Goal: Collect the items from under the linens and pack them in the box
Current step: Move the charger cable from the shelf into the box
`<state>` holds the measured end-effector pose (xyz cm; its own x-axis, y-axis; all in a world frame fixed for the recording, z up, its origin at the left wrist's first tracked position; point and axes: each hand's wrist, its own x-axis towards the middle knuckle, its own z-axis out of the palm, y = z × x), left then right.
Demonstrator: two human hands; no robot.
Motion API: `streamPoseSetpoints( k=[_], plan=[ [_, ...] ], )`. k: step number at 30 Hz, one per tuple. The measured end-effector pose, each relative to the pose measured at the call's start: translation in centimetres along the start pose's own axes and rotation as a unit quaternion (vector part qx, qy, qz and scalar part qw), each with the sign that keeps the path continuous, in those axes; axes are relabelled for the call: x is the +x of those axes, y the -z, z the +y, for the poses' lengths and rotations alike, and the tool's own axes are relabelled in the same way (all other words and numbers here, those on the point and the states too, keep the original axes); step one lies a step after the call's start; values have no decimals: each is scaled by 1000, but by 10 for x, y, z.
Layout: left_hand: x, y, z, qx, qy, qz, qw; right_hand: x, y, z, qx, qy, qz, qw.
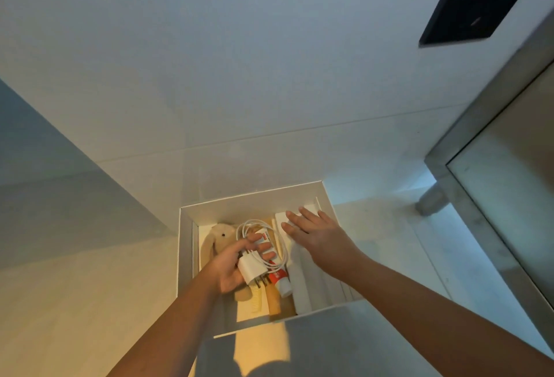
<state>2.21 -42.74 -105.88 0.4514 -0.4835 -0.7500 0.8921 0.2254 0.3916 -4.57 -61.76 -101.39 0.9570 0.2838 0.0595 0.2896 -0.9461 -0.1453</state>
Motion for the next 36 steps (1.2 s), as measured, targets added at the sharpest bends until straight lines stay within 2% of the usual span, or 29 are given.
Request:
streamPoseSetpoints(
  k=[3, 6, 9, 11, 13, 17, 19, 20, 23, 26, 28, 31, 34, 36],
  plan=[
    [9, -2, -1, 24, -2, 4, 1000, -2, -12, 5, -12, -7, -63, 998],
    [16, -1, -4, 76, -13, 21, 997, -3, -19, 6, -2, -10, -69, 998],
    [18, 0, -2, 163, -73, 63, 982, -3, -23, 6, -7, -14, -82, 996],
    [17, -1, -2, 238, -130, 96, 958, -1, -26, 4, -12, -21, -97, 995],
    [15, -4, -4, 345, -185, 137, 910, 2, -30, 1, -7, -20, -110, 994],
    [9, -9, -13, 523, -273, 193, 784, 11, -37, -5, 8, -25, -124, 992],
    [2, -9, -13, 586, -333, 200, 711, 16, -41, -6, 6, -36, -131, 991],
    [-2, -9, -12, 626, -356, 205, 663, 18, -43, -7, 9, -42, -135, 990],
    [-13, -8, -9, 747, -357, 216, 517, 26, -46, -10, 8, -59, -142, 988],
    [-22, -5, -10, 830, -310, 211, 414, 32, -51, -12, 3, -71, -138, 988],
    [-27, -1, -9, 859, -282, 209, 374, 36, -56, -14, -7, -76, -144, 987],
    [-35, 5, -8, 873, -270, 214, 346, 37, -63, -19, -11, -97, -175, 980],
    [-37, 9, -7, 876, -262, 228, 336, 32, -72, -22, -11, -101, -193, 976],
    [-38, 9, -7, 875, -258, 233, 336, 30, -74, -25, -4, -92, -178, 980]
  ],
)
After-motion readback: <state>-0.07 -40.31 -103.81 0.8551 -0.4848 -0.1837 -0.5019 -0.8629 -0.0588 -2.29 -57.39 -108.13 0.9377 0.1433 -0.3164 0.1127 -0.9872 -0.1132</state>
